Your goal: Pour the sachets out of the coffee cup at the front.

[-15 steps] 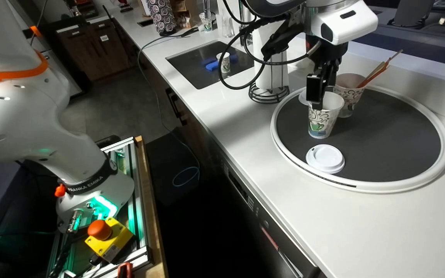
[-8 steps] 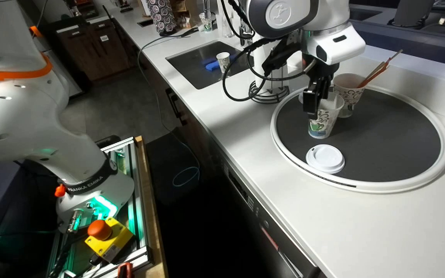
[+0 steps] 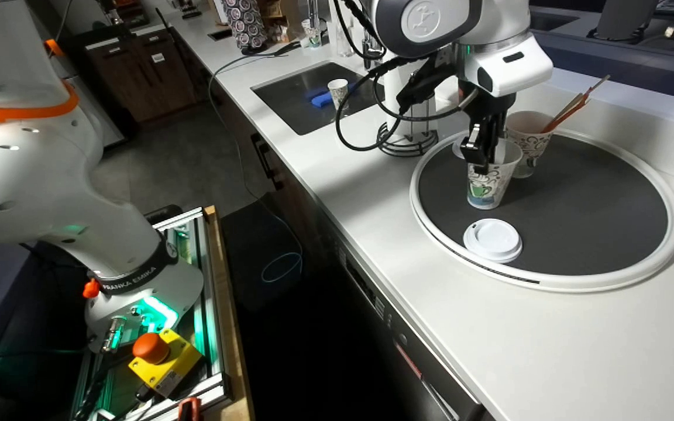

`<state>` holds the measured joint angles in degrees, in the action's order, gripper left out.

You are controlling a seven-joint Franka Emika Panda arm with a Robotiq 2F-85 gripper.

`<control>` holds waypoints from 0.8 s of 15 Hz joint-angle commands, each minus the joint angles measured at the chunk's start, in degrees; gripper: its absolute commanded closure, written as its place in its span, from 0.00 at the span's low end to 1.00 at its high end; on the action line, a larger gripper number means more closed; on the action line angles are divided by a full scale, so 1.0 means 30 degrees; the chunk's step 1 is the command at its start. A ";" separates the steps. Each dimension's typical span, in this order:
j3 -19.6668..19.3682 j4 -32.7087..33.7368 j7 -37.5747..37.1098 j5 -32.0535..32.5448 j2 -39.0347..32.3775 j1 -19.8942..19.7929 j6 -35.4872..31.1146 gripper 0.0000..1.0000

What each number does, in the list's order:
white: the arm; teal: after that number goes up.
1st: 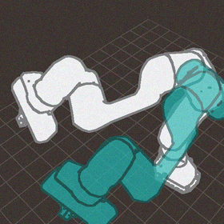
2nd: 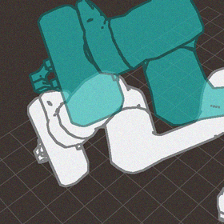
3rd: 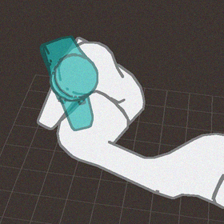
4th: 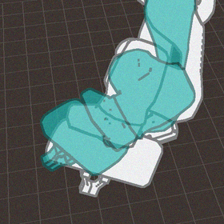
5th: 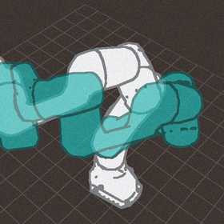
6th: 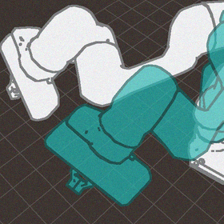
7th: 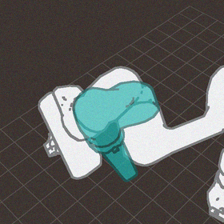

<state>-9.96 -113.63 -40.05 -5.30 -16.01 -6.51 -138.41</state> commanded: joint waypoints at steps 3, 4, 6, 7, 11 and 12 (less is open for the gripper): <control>-0.0379 -0.1251 -0.1455 0.0830 0.1409 0.0585 0.0003 1.00; -0.0369 -0.1366 -0.1637 0.0947 0.1575 0.0617 0.0054 0.99; -0.0417 -0.1860 -0.1910 0.1630 0.2272 0.0753 0.0167 0.99; -0.0637 -0.2256 -0.2330 0.2842 0.2869 0.0926 0.0132 0.99; -0.3417 -0.2751 -0.6195 0.9801 0.5108 0.3111 0.0291 0.99; -0.3619 -0.2330 -0.7293 1.1380 0.5351 0.3345 0.0593 0.99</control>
<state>-17.02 -119.44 -53.84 17.57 -5.19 -0.40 -138.36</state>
